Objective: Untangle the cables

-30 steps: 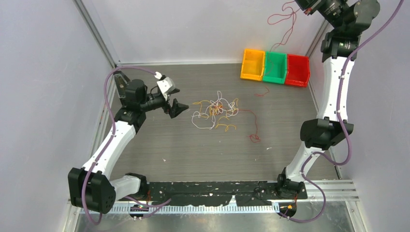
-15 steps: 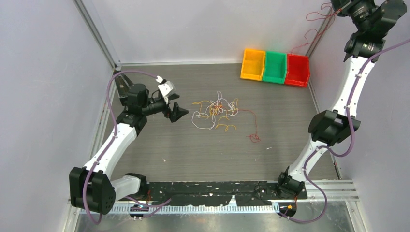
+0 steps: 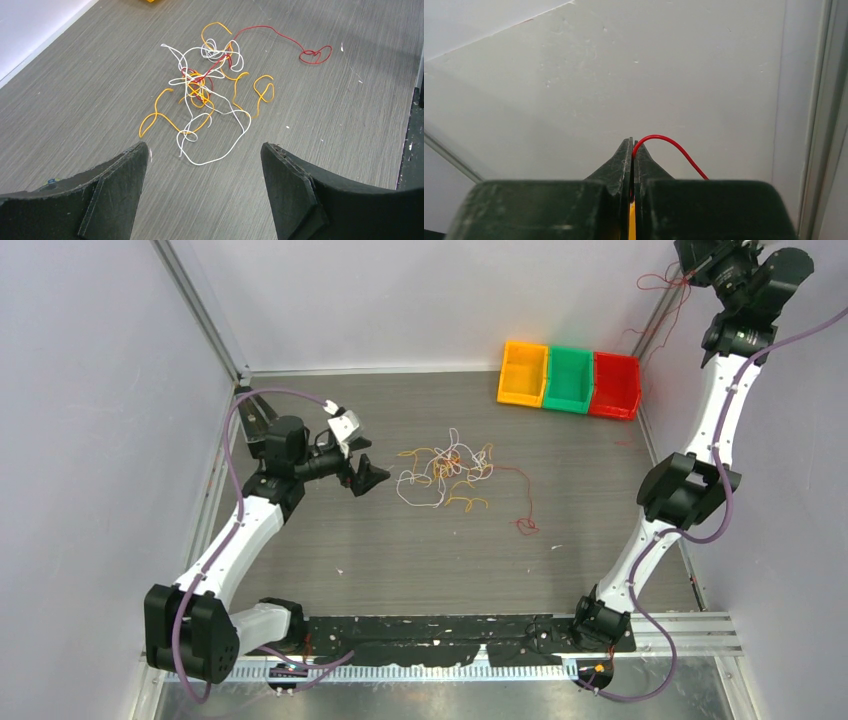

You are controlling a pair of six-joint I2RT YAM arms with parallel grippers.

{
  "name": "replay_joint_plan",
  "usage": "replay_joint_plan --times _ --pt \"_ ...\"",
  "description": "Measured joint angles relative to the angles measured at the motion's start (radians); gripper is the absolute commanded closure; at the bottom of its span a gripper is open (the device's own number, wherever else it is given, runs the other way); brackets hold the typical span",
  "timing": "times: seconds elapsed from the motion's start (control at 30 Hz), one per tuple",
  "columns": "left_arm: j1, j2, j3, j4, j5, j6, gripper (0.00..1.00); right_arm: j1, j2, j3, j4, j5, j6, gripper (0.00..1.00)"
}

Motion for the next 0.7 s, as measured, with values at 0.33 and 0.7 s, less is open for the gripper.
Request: replay_joint_plan --times 0.33,0.7 --pt "0.002 0.004 0.000 -0.001 0.000 0.001 0.16 0.000 0.019 0.001 0.010 0.065 -0.065 0.95" --pt "0.003 0.026 0.000 -0.010 -0.007 0.006 0.16 0.000 0.075 0.031 0.085 0.149 -0.101 0.94"
